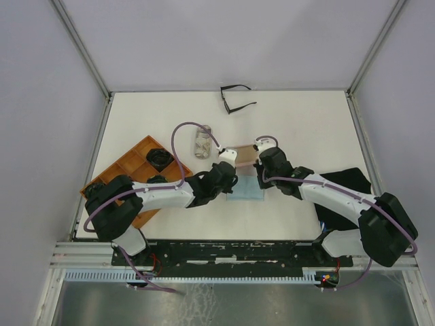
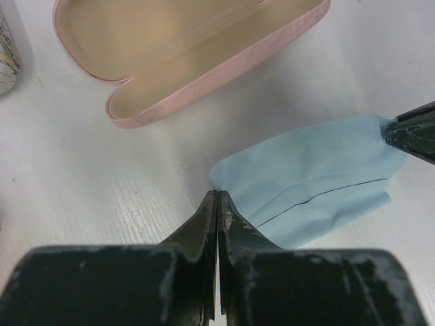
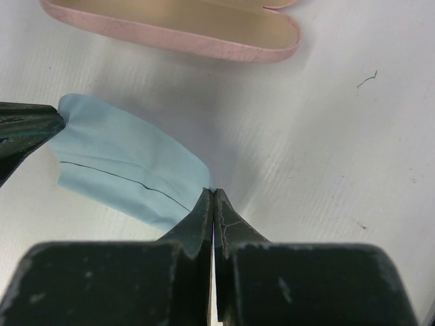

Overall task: Organize the sunglasses
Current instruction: Fold the glasses cleaning cloth at the center of the board.

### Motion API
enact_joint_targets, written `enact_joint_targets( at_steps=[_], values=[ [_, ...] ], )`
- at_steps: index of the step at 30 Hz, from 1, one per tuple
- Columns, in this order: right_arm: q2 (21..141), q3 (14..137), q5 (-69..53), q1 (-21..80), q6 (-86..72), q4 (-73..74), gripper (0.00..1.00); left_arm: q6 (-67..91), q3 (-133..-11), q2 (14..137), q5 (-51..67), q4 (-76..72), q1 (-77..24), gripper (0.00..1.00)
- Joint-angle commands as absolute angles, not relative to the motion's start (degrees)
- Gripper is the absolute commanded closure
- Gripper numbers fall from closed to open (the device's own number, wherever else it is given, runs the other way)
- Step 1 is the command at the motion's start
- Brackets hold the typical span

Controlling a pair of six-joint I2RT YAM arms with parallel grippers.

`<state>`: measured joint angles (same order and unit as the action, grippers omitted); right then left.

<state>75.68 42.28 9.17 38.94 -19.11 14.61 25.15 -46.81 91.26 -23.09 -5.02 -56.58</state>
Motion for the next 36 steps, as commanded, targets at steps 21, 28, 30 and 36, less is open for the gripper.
enact_joint_targets(
  at_steps=[21, 28, 30, 36],
  values=[
    [60.62, 51.60, -7.92, 39.99, -20.65, 29.55, 1.00, 23.22, -49.52, 70.62, -25.38, 5.11, -63.91, 0.97],
    [56.53, 48.08, -13.66, 42.26, -24.43, 32.61, 1.00, 30.01, -44.67, 65.14, -25.81, 7.86, -67.25, 0.97],
    [56.40, 47.15, -15.70, 42.65, -25.50, 33.80, 1.00, 31.53, -43.51, 64.10, -25.43, 8.77, -68.18, 0.97],
    [55.52, 42.26, -12.40, 43.71, -27.86, 31.67, 1.00, 34.68, -37.51, 63.37, -24.96, 6.12, -70.41, 0.97]
  ],
)
